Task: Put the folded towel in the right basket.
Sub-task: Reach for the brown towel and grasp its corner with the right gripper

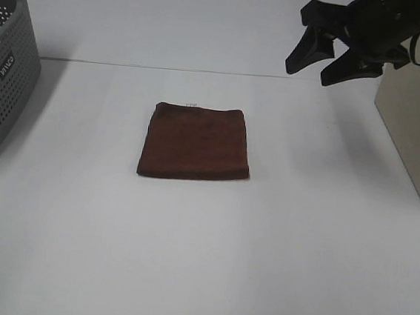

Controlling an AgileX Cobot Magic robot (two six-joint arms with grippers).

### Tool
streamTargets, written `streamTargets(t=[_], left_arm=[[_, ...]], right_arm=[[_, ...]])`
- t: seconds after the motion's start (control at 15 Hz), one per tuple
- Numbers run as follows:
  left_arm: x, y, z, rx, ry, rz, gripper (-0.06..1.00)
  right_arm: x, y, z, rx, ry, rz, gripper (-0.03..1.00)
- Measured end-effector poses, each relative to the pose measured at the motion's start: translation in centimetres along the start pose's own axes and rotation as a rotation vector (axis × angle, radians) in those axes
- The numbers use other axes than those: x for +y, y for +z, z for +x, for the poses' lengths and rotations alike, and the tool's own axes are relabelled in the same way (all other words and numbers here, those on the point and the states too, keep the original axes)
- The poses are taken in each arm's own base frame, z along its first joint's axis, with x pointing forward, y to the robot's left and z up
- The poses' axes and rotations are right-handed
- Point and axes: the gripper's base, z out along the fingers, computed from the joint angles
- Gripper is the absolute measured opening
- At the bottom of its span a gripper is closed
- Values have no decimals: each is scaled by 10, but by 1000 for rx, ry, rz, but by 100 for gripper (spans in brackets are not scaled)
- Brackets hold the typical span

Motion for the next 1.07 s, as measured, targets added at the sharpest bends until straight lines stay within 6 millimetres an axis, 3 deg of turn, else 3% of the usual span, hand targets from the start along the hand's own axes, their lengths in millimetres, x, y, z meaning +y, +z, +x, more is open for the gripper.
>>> streamTargets(t=[0.47, 0.67, 0.93, 1.07], left_arm=[[0, 0, 0, 0, 0, 0, 88], [0, 0, 0, 0, 0, 0, 88], [0, 0, 0, 0, 0, 0, 88], [0, 0, 0, 0, 0, 0, 88]], right_arm=[[-31, 91, -4, 150, 80, -43, 70], [-44, 137, -6, 212, 127, -90, 80], [-47, 161, -5, 250, 133, -138, 80], [-36, 175, 2, 282, 111, -150, 80]])
